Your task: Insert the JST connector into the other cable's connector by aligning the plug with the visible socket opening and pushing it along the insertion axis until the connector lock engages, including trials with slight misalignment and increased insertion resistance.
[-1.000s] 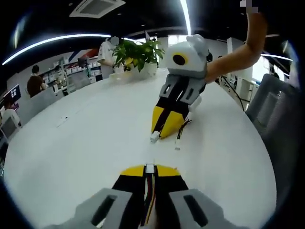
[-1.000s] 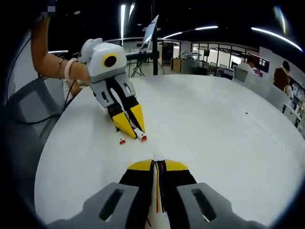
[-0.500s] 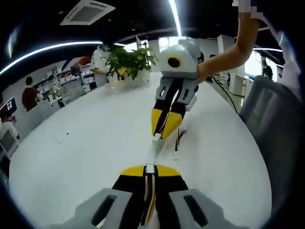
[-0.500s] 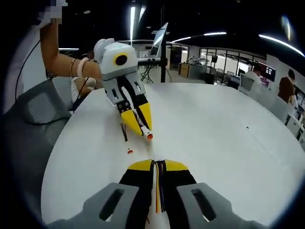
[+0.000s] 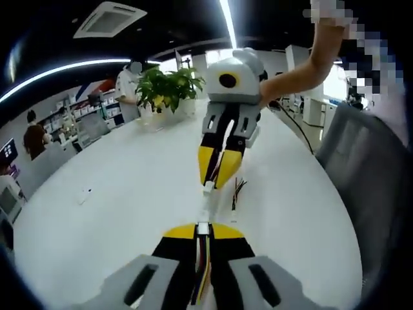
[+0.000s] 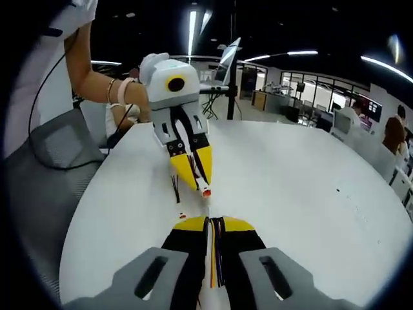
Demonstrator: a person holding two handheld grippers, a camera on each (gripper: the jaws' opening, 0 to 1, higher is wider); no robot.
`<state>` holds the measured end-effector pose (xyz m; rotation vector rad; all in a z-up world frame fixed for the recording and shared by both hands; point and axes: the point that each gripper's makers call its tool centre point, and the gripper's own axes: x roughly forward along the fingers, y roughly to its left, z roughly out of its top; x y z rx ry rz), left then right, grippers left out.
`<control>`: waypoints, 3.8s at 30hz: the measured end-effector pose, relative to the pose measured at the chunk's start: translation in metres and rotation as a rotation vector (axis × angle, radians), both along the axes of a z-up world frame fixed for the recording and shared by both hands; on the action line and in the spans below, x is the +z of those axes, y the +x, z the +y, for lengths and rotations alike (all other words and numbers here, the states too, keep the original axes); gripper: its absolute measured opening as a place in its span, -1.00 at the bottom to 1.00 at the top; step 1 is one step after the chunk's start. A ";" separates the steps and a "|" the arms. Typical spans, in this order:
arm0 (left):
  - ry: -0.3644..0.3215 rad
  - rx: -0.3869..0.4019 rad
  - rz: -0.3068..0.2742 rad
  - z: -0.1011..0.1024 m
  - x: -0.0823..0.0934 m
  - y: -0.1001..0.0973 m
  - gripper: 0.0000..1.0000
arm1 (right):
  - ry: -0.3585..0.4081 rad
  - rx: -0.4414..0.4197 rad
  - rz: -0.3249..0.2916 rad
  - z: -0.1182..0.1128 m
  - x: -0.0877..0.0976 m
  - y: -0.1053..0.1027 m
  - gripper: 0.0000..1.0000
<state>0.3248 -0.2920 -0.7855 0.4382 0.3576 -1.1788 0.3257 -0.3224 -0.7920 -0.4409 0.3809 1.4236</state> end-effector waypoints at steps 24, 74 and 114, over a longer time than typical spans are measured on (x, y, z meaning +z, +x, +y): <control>-0.005 -0.039 0.013 -0.006 0.001 -0.003 -1.00 | 0.000 0.058 -0.016 0.013 0.010 -0.012 -0.93; -0.015 -0.117 -0.018 -0.021 0.016 -0.014 -1.00 | 0.000 0.156 -0.027 0.004 0.017 -0.014 -0.94; -0.025 -0.169 -0.048 -0.034 0.019 -0.017 -1.00 | -0.065 0.216 -0.057 0.014 0.008 -0.029 -0.94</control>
